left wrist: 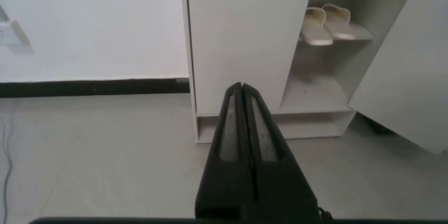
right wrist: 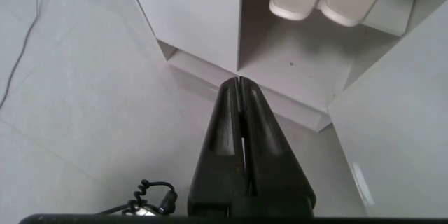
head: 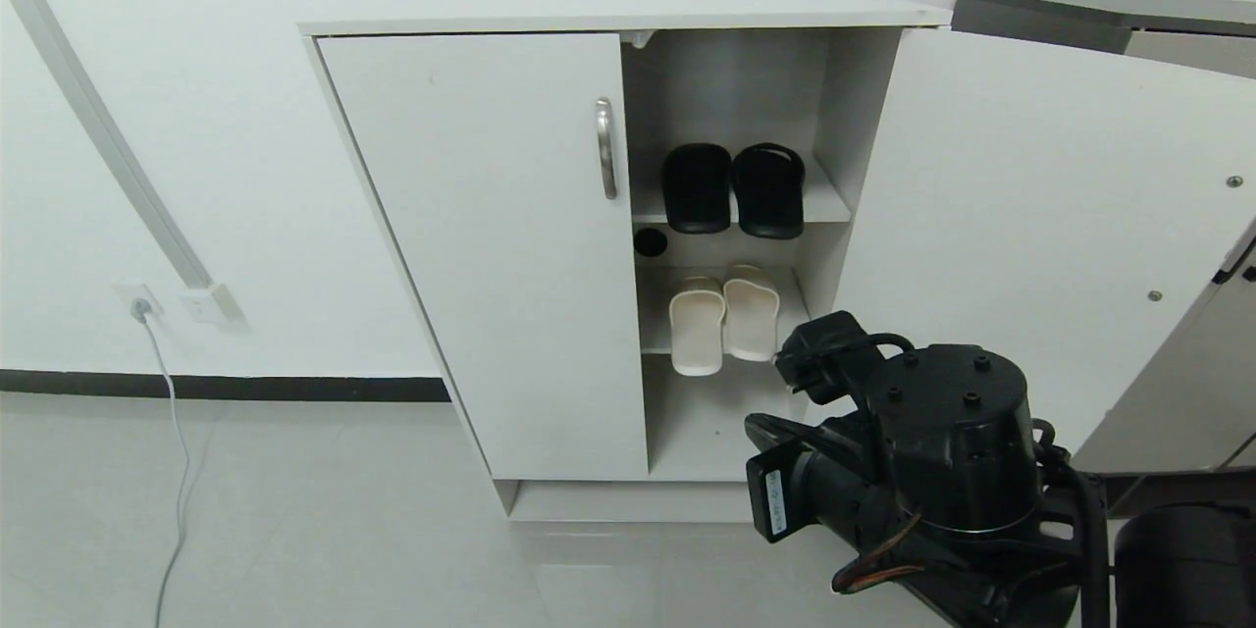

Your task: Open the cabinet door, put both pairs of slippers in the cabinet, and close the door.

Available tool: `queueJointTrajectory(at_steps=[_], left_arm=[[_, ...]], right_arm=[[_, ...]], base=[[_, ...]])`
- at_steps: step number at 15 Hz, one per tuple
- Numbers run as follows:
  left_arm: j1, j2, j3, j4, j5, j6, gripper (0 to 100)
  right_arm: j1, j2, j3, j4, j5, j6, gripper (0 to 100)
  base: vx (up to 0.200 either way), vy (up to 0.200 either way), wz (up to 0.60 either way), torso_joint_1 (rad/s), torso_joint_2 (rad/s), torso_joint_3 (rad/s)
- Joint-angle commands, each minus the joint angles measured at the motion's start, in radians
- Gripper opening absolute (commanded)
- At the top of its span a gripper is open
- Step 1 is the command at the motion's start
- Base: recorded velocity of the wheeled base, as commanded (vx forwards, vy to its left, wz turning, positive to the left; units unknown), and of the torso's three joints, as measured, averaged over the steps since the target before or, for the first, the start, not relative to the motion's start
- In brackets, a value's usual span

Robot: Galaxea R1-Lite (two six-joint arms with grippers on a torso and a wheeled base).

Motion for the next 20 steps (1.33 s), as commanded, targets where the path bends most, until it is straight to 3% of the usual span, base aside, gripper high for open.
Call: queueJointTrajectory(at_steps=[1,8,20], left_arm=[[0.000,0.001,0.000,0.000,0.000,-0.001,0],[0.000,0.001,0.000,0.000,-0.001,0.001,0],[0.000,0.001,0.000,0.000,-0.001,0.001,0]], right_arm=[[0.000,0.002,0.000,0.000,-0.001,0.000,0],[-0.002,0.001,0.000,-0.002,-0.001,0.000,0],[0.000,-0.002,-0.005,0.000,-0.004,0.000,0]], base=[[0.000,0.000,0.00,-0.002,-0.24,-0.266],[0.000,0.000,0.00,0.039,-0.41,-0.360],[0.000,0.000,0.00,0.152,-0.48,-0.327]])
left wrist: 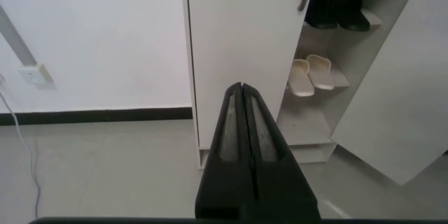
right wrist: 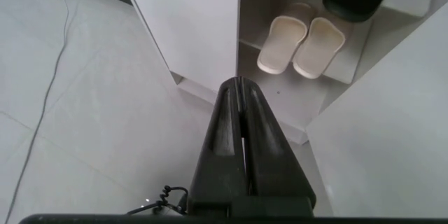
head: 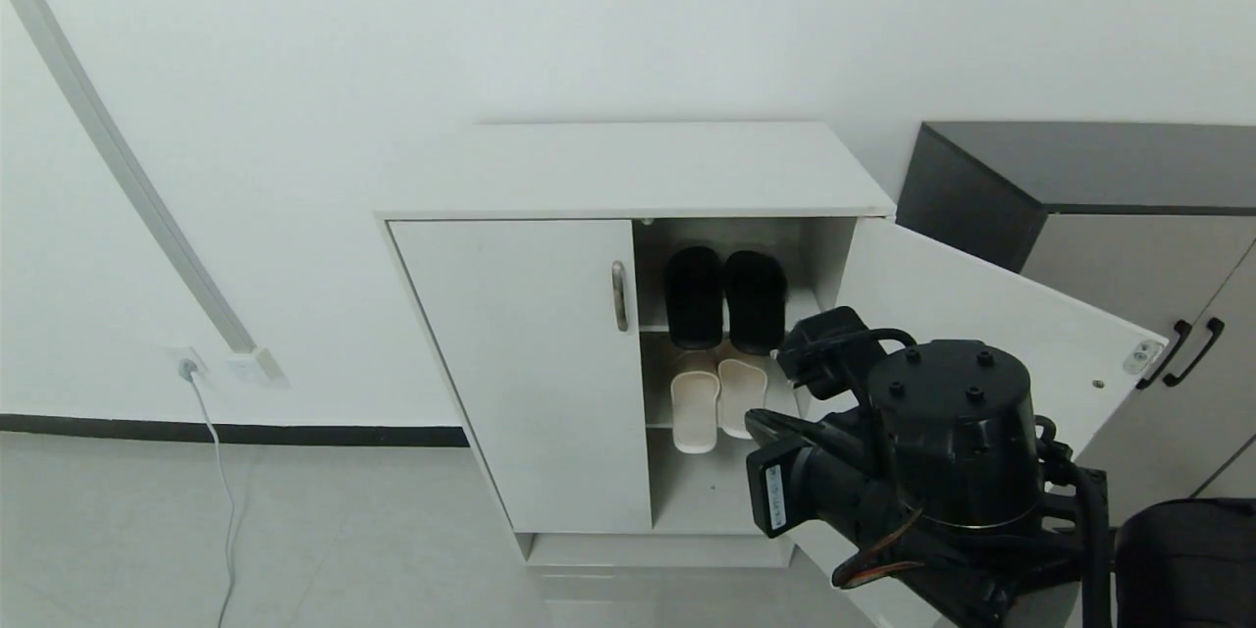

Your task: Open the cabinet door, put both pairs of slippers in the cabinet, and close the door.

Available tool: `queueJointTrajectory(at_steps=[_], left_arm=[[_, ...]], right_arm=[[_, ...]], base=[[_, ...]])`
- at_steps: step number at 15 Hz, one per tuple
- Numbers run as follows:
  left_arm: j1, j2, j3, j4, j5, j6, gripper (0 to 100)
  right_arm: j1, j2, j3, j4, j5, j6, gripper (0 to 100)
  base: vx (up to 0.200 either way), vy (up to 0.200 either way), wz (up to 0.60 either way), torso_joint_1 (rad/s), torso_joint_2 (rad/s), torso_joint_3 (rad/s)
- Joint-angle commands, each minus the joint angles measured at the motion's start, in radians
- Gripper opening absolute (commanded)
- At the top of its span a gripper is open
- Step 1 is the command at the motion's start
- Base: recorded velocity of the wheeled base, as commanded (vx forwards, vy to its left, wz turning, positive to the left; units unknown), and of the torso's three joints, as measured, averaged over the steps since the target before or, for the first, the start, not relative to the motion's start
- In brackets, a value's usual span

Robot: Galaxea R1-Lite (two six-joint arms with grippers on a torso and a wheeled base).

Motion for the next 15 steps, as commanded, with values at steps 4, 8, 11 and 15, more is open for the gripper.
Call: queueJointTrajectory(at_steps=[4,8,11,15], left_arm=[[0.000,0.001,0.000,-0.001,-0.002,0.000,0],[0.000,0.001,0.000,-0.001,0.000,0.000,0],[0.000,0.001,0.000,-0.001,-0.002,0.000,0],[0.000,0.001,0.000,-0.001,0.000,0.000,0]], right_arm=[[0.002,-0.007,0.005,-0.001,-0.001,0.000,0],[0.002,-0.005,0.005,0.000,-0.001,0.000,0],[0.002,-0.004,0.005,0.000,-0.001,0.000,0],[0.002,-0.005,0.011,-0.001,-0.001,0.000,0]], base=[[0.000,0.000,0.00,0.204,-0.52,-0.314],[0.000,0.000,0.00,0.232,-0.54,-0.320],[0.000,0.000,0.00,0.253,-0.58,-0.334],[0.000,0.000,0.00,0.250,-0.55,-0.305]])
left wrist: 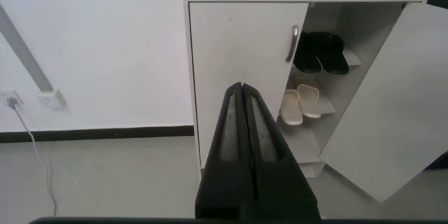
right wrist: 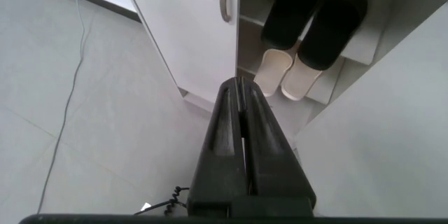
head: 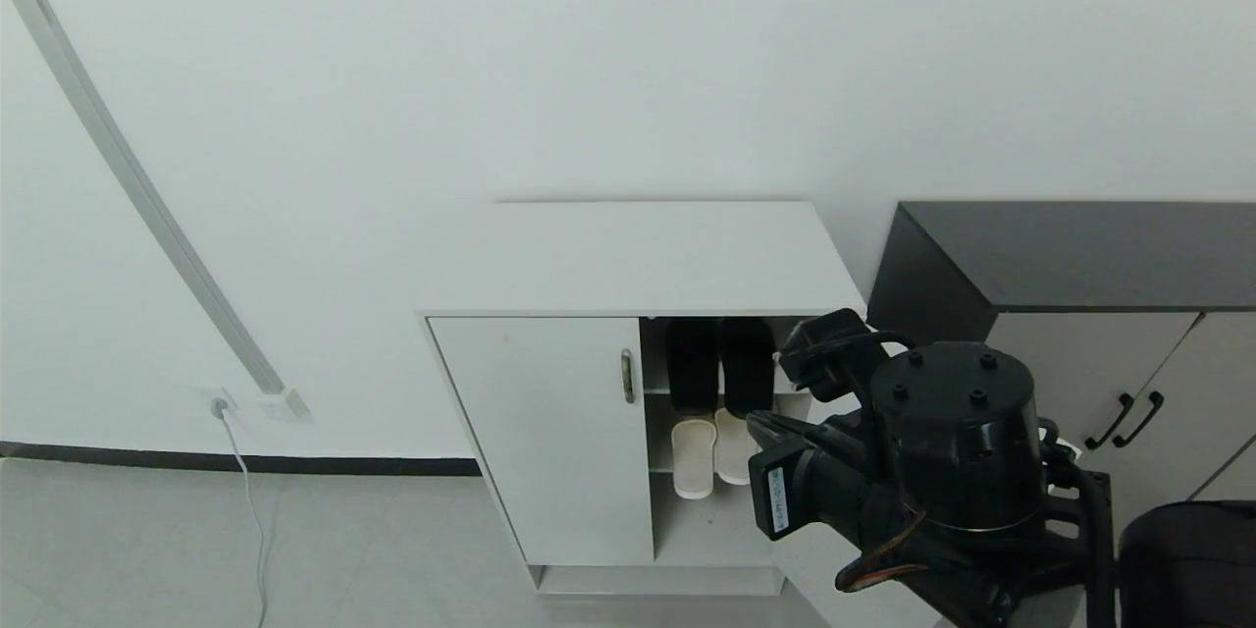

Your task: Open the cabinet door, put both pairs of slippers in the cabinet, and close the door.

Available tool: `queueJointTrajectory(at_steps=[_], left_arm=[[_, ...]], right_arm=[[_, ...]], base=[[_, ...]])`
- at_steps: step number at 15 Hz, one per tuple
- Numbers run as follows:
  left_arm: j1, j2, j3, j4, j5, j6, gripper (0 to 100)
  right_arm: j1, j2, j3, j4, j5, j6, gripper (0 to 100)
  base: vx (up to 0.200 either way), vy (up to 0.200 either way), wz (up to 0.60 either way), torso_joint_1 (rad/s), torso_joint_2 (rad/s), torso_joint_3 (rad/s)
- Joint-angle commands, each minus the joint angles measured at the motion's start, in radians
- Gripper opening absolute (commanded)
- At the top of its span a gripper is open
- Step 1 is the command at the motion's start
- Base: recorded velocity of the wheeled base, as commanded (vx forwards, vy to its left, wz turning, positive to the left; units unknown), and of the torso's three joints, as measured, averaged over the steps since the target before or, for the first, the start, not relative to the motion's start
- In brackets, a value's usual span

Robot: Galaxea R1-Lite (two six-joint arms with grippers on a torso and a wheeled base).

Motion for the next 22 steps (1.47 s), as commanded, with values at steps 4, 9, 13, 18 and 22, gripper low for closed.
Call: queueJointTrajectory(at_steps=[4,9,13,18,22], left_arm=[[0.000,0.001,0.000,0.000,-0.002,-0.001,0],[0.000,0.001,0.000,0.000,-0.002,-0.001,0],[0.000,0.001,0.000,0.001,-0.002,-0.001,0],[0.000,0.001,0.000,0.000,-0.002,-0.001,0],[0.000,0.001,0.000,0.000,-0.002,-0.001,0]], right_arm=[[-0.002,0.002,0.001,-0.001,0.005,0.000,0],[-0.011,0.005,0.002,0.001,0.006,-0.008,0],[-0.017,0.002,0.008,-0.001,0.006,-0.014,0],[-0.021,0.005,0.008,0.001,0.006,-0.015,0],[-0.041,0.008,0.007,0.001,0.006,-0.017,0]], base=[[0.000,0.000,0.00,0.179,-0.39,-0.207],[0.000,0.000,0.00,0.173,-0.36,-0.193],[0.000,0.000,0.00,0.029,-0.07,-0.032],[0.000,0.000,-0.36,0.000,0.00,0.001],[0.000,0.000,-0.45,0.005,0.00,-0.001]])
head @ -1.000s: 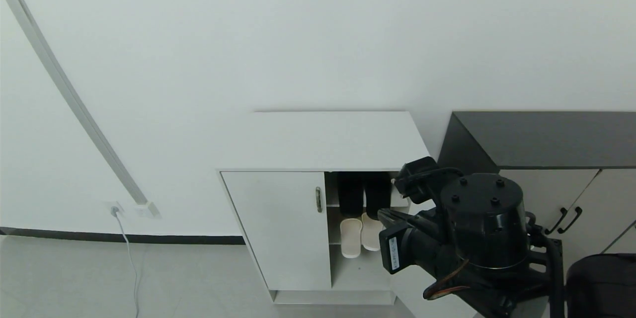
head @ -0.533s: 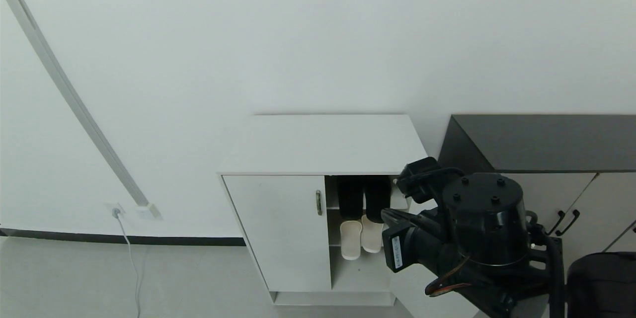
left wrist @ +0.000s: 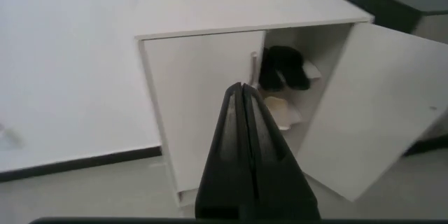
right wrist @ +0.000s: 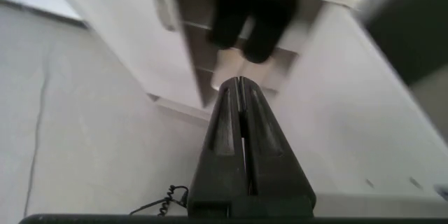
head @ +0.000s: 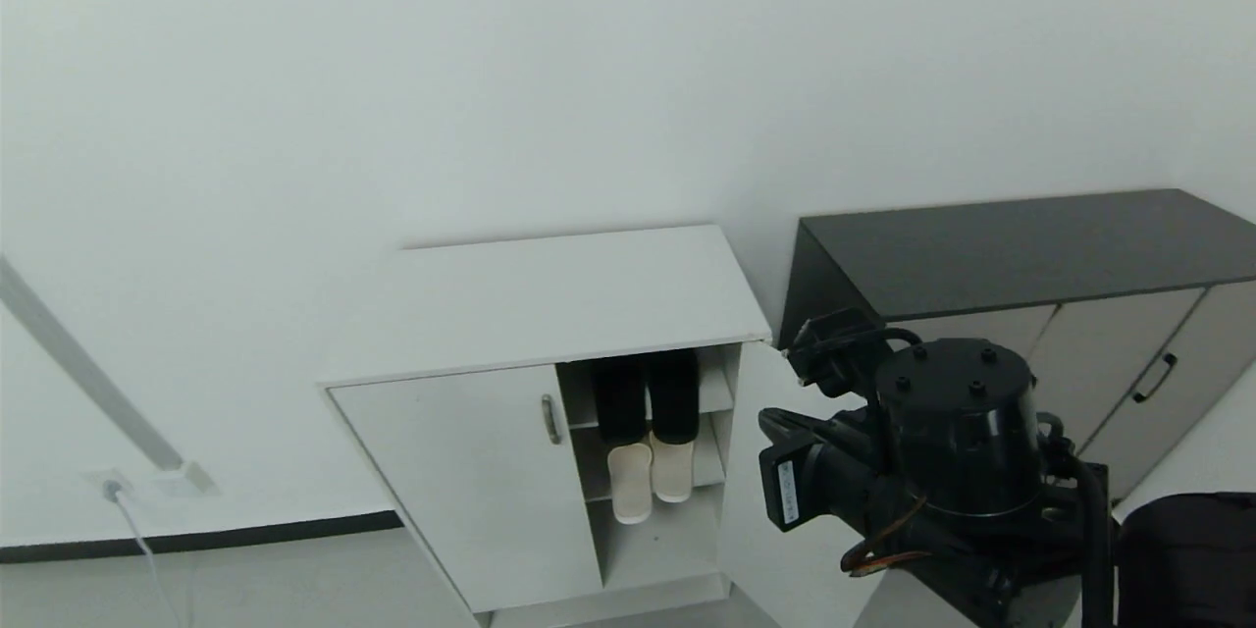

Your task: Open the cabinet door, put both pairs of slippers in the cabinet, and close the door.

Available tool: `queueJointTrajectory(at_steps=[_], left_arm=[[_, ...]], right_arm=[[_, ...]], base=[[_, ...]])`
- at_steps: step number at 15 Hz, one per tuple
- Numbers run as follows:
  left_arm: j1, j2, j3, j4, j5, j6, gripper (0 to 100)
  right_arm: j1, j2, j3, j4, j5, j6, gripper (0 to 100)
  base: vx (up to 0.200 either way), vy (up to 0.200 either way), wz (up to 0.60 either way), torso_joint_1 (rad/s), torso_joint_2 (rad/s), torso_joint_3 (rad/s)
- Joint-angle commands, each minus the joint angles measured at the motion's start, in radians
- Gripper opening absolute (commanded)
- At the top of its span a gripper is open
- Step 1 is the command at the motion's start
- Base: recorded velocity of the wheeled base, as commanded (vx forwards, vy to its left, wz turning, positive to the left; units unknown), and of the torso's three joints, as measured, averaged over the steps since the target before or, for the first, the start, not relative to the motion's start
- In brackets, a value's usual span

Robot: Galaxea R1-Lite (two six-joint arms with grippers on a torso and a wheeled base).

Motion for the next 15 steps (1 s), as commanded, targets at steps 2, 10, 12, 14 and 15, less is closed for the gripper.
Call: queueJointTrajectory(at_steps=[2,10,12,14,15], left_arm=[[0.001,0.001,0.000,0.000,0.000,0.000,0],[0.001,0.001,0.000,0.000,0.002,0.000,0],[0.001,0.001,0.000,0.000,0.002,0.000,0],[0.001,0.001,0.000,0.000,0.002,0.000,0],[0.001,0.001,0.000,0.000,0.002,0.000,0]], right_arm=[[-0.036,0.012,-0.001,-0.002,0.000,-0.001,0],[-0.082,0.046,-0.004,-0.027,0.012,-0.020,0],[-0.083,0.046,-0.004,-0.027,0.012,-0.020,0],[-0.086,0.046,-0.004,-0.027,0.011,-0.020,0],[-0.086,0.046,-0.004,-0.027,0.011,-0.020,0]], base=[[0.000,0.000,0.00,0.000,0.00,0.000],[0.000,0.000,0.00,0.000,0.00,0.000],[0.000,0.000,0.00,0.000,0.00,0.000],[-0.100,0.000,0.00,-0.001,0.00,-0.001],[-0.200,0.000,0.00,0.012,0.00,0.002]])
